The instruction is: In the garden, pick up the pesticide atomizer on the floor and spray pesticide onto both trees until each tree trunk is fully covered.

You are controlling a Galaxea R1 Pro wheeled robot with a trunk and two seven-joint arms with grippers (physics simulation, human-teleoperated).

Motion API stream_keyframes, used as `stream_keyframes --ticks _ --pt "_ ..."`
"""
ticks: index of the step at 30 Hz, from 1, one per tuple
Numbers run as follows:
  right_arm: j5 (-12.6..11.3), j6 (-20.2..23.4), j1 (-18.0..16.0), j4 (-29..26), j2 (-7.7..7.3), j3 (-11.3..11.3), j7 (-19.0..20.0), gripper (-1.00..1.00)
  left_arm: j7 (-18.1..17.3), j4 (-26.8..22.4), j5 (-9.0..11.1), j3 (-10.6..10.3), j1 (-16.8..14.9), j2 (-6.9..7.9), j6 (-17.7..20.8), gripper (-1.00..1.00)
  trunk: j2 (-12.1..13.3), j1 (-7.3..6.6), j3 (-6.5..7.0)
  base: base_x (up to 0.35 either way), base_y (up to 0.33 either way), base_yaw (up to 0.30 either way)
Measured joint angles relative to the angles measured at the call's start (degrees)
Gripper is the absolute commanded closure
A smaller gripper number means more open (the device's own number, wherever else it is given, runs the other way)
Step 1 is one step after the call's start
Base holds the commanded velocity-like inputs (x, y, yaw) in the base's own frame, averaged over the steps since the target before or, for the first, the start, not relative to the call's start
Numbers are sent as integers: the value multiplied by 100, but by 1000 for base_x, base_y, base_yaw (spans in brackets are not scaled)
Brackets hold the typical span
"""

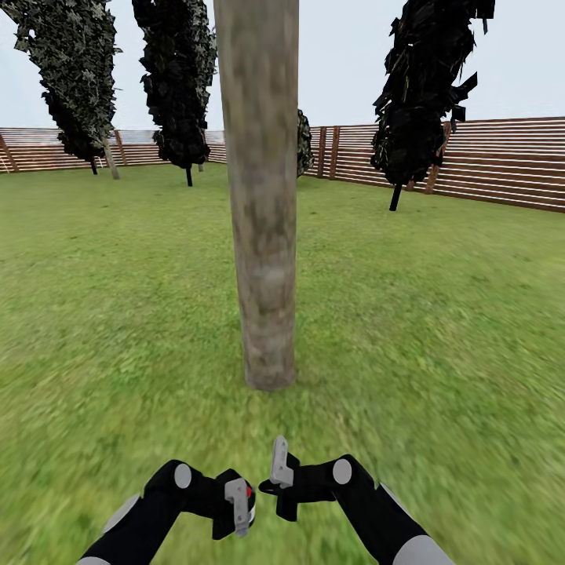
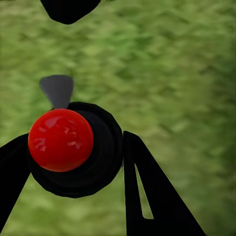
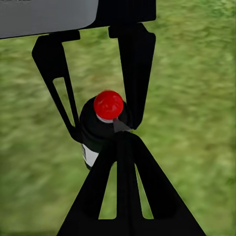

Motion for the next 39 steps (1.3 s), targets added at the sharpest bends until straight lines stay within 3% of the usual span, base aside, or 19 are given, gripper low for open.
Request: stream_keyframes --ticks 39 --pt "0 0 0 0 0 0 -4 100 -26 9 54 9 0 -110 -8 100 0 0 0 0 0 0"
